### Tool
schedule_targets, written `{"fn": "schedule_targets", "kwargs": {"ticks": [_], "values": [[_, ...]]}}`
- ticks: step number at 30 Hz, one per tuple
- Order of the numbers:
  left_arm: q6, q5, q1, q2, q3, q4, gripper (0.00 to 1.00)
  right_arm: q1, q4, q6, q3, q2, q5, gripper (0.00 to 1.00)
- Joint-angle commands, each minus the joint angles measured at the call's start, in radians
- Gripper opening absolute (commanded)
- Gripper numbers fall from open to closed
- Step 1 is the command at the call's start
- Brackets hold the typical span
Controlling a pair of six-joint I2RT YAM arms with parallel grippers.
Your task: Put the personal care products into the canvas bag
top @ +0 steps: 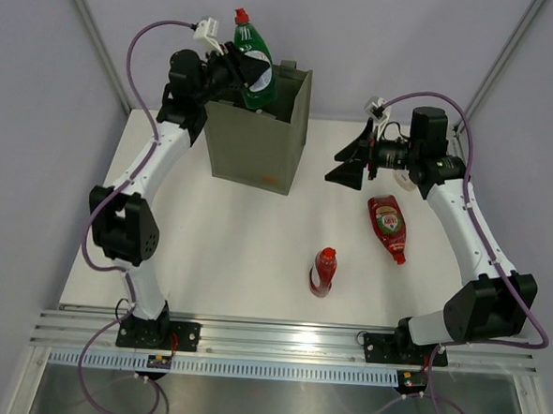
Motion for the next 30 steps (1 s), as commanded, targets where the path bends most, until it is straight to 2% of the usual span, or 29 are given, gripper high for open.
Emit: {"fn": "schedule_targets", "kwargs": {"ticks": [1,6,11,15,16,17,19,20,22,23,26,30], "values": [[0.139,-0.18,-0.023,0.076,0.191,0.132,0.0,-0.008,0.004,-0.019,-0.004,-0.033,-0.003,1.0],[0.287,-0.203,-0.042,0.185,0.296,-0.011,0.01,-0.008,-0.041,-0.064,-0.014,-0.036,0.012,1.0],[0.352,-0.194,-0.06,0.182,0.18,-0.058,0.1,-0.01,-0.097,-0.147,-0.037,-0.042,0.061,1.0],[0.343,-0.218,-0.077,0.171,0.094,-0.019,0.31,-0.01,-0.104,-0.189,-0.049,-0.036,0.087,0.99],[0.338,-0.222,-0.078,0.17,0.083,-0.011,0.44,-0.01,-0.118,-0.203,-0.046,-0.033,0.097,0.99],[0.33,-0.222,-0.08,0.167,0.074,0.003,0.5,-0.011,-0.129,-0.219,-0.044,-0.031,0.1,1.0],[0.316,-0.216,-0.082,0.164,0.069,0.001,0.61,-0.01,-0.181,-0.285,-0.032,-0.027,0.103,1.0],[0.316,-0.215,-0.083,0.162,0.068,-0.003,0.7,-0.01,-0.211,-0.317,-0.024,-0.022,0.098,0.99],[0.322,-0.212,-0.083,0.15,0.062,-0.011,0.78,-0.01,-0.307,-0.403,0.0,0.007,0.08,1.0],[0.326,-0.212,-0.083,0.144,0.057,-0.012,0.86,-0.01,-0.339,-0.425,0.008,0.016,0.078,1.0],[0.356,-0.215,-0.082,0.116,0.045,-0.032,0.93,-0.004,-0.422,-0.466,0.023,0.044,0.078,1.0],[0.399,-0.212,-0.074,0.062,0.016,-0.043,0.94,0.035,-0.418,-0.418,0.01,0.027,0.149,0.99]]}}
